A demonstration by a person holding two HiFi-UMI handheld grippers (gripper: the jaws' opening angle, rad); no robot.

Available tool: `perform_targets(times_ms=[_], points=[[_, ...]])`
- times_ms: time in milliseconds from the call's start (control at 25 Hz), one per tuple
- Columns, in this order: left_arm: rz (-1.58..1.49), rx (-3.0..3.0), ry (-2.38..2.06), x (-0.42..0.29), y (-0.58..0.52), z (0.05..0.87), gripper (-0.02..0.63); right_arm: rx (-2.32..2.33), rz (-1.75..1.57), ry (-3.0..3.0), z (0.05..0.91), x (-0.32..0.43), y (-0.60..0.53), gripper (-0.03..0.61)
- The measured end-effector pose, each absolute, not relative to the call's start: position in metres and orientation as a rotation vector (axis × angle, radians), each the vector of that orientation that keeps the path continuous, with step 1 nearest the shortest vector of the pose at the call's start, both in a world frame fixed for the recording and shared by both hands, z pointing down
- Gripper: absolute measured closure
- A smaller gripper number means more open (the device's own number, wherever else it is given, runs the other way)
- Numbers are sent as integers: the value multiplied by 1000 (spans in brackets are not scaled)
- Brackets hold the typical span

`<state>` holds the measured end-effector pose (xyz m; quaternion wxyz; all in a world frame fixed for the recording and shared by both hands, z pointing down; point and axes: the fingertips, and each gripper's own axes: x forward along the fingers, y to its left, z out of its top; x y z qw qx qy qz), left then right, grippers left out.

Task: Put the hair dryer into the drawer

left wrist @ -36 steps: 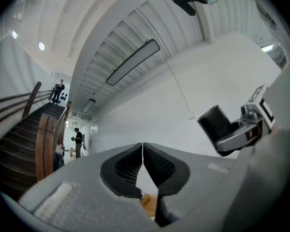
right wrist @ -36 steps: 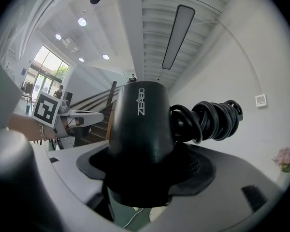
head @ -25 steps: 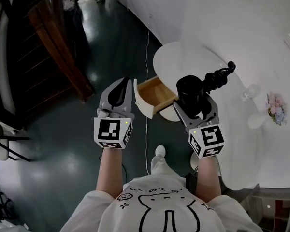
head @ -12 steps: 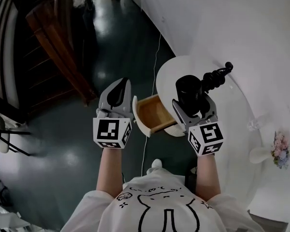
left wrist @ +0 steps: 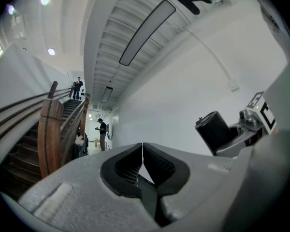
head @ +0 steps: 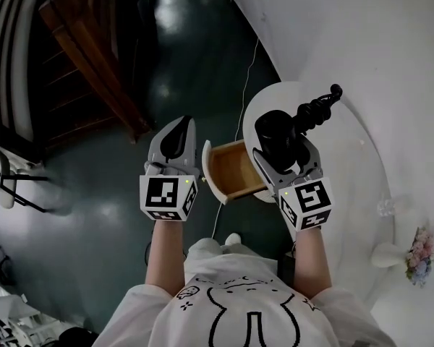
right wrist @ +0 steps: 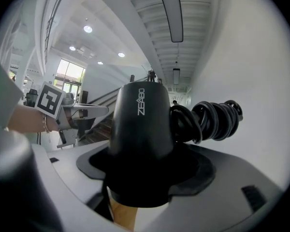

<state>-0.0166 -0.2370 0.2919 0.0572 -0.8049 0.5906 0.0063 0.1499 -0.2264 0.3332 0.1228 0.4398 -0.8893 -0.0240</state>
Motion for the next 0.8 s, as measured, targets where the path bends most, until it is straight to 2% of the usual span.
perform_targets(times_ms=[360, 520, 800], points=[[-24, -2481, 1849, -73, -256, 319, 598, 1114, -52, -2563, 369, 72, -240, 233], [-62, -2512, 1838, -71, -264, 329, 598, 1062, -22, -2547, 387, 64, -243, 233], [-104, -2530, 1863, -109, -282, 344, 598, 950, 43, -2513, 423, 22, -257, 233]])
